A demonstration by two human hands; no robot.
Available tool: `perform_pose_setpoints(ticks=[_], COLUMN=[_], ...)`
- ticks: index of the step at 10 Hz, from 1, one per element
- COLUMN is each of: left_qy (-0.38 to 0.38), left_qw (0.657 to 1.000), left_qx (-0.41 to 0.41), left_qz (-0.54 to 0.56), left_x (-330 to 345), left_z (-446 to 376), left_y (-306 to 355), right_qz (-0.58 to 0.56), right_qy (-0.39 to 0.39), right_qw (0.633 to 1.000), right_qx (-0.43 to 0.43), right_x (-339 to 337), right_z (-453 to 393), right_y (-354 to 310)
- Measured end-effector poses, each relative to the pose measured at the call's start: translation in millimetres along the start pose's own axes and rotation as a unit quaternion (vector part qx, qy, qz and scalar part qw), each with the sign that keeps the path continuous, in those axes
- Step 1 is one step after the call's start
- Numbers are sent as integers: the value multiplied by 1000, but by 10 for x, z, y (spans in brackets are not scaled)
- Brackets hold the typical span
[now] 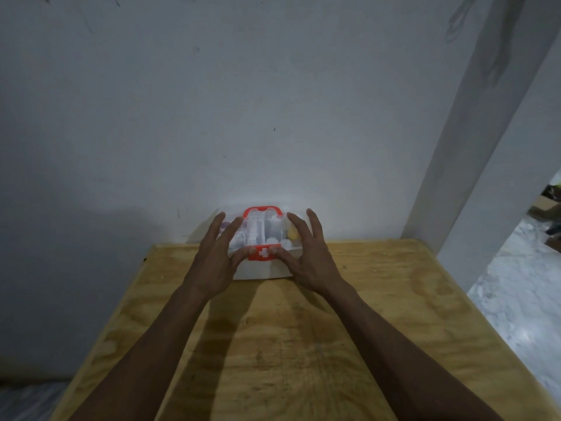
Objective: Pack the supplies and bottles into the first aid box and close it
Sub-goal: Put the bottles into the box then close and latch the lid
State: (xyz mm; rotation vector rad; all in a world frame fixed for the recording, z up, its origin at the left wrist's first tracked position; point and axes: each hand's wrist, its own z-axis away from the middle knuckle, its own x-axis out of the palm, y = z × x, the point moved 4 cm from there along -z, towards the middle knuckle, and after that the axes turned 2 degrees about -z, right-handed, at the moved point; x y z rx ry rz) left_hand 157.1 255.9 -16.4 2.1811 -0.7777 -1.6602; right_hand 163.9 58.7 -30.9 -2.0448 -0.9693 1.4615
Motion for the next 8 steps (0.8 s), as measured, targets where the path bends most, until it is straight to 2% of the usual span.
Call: perform_pose_setpoints(ticks=[2, 4, 5, 6, 7, 8], left_qy=[12, 54, 42, 74, 94, 81], left_qw=[999, 986, 988, 996, 993, 986], left_qx=[-12, -24, -30, -27, -14, 20], left_qz=[-36, -158, -145, -51, 63, 146], left_x=[-14, -66, -67, -160, -284, -294], left_z=[11, 79, 148, 422, 905, 1636], left_y=[8, 134, 155, 289, 499, 787], right_qz=[5, 54, 33, 4, -91, -206], right_qy=[-11, -33, -4, 23, 36, 99], right_qw=[1000, 998, 999, 1000, 995, 972], right_qx=[9, 29, 30, 18, 16, 50], right_x=[-29, -91, -219, -421, -661, -1081], right_z=[31, 29, 235, 660, 1290, 1927], right_y=[-34, -55, -150, -215, -286, -407])
